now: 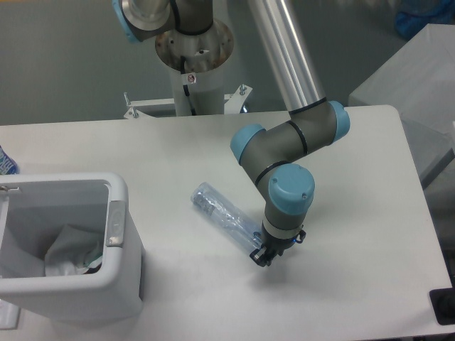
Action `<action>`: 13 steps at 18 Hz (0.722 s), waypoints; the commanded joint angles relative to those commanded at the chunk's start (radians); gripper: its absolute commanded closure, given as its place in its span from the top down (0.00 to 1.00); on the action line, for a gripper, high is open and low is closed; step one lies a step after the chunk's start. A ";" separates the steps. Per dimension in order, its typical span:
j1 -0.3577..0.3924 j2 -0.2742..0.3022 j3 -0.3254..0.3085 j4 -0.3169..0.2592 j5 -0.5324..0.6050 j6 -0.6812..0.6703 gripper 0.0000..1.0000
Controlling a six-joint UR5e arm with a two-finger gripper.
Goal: Place the trash in the trash can
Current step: 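Lower the gripper and close it around the bottle, then lift the water bottle and carry it over the trash bin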
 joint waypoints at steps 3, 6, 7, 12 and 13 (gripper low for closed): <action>0.000 0.003 0.005 0.002 -0.002 -0.002 0.23; 0.002 0.018 0.017 0.002 -0.008 0.000 0.22; 0.002 0.029 0.023 0.002 -0.011 0.002 0.22; 0.005 0.060 0.151 0.046 -0.052 0.003 0.22; 0.005 0.060 0.193 0.049 -0.078 0.003 0.22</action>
